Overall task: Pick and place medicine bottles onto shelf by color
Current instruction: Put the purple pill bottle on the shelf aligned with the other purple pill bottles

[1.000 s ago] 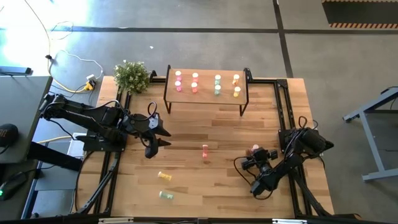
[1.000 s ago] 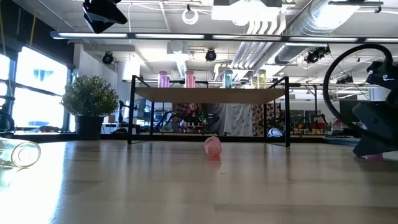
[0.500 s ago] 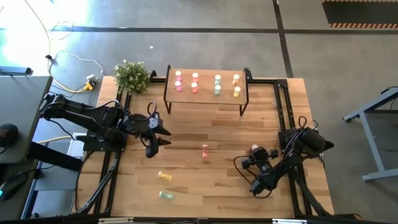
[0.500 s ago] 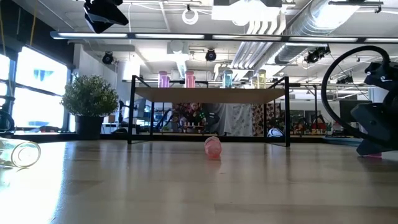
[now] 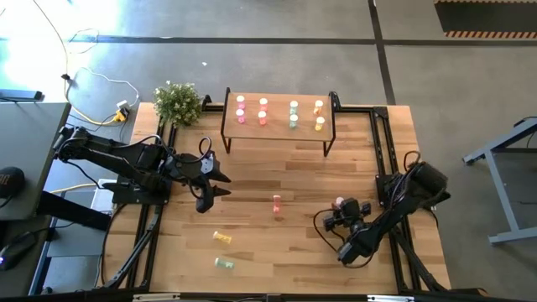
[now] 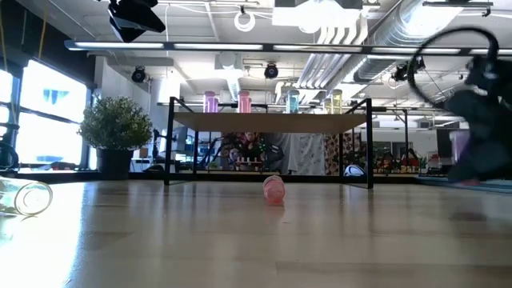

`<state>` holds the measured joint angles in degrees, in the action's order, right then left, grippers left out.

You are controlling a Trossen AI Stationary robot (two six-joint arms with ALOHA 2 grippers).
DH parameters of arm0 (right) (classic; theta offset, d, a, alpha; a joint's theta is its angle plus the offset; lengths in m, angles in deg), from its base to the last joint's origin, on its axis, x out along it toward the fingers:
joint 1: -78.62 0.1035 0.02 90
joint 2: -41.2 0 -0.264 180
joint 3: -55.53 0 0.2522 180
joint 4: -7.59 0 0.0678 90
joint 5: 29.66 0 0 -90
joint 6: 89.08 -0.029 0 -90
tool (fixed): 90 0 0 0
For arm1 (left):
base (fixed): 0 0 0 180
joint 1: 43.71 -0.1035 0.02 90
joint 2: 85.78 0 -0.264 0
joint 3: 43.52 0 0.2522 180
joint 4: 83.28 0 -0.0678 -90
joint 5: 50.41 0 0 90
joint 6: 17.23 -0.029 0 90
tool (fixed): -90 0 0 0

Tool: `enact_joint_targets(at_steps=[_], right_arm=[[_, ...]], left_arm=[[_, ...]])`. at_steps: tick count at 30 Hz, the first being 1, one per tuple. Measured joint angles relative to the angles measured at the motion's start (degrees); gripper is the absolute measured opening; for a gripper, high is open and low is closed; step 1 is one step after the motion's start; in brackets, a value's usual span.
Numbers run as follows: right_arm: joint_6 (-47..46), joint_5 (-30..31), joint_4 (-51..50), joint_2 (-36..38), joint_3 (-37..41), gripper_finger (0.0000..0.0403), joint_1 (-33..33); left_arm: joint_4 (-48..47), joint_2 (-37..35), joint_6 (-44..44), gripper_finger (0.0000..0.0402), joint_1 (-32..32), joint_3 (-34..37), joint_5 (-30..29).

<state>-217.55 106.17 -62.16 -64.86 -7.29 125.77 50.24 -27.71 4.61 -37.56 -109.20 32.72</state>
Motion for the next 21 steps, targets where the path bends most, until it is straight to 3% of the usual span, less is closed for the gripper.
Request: enact_joint_targets(at_steps=[4, 12, 21], right_arm=[[6.34, 3.06, 6.64, 6.90, -0.02, 0.0082, 0.00], [32.67, 2.83, 25.63, 19.26, -0.04, 0.0081, -3.36], [62.80, -15.29, 44.61, 25.29, -0.05, 0.0081, -13.06]], left_arm=[[-0.02, 0.00, 0.00, 0.0186, 0.00, 0.00, 0.18], [-0.02, 0.00, 2.62, 0.0186, -0.02, 0.00, 0.53], [0.86, 0.02, 11.25, 0.0186, -0.02, 0.00, 4.94]])
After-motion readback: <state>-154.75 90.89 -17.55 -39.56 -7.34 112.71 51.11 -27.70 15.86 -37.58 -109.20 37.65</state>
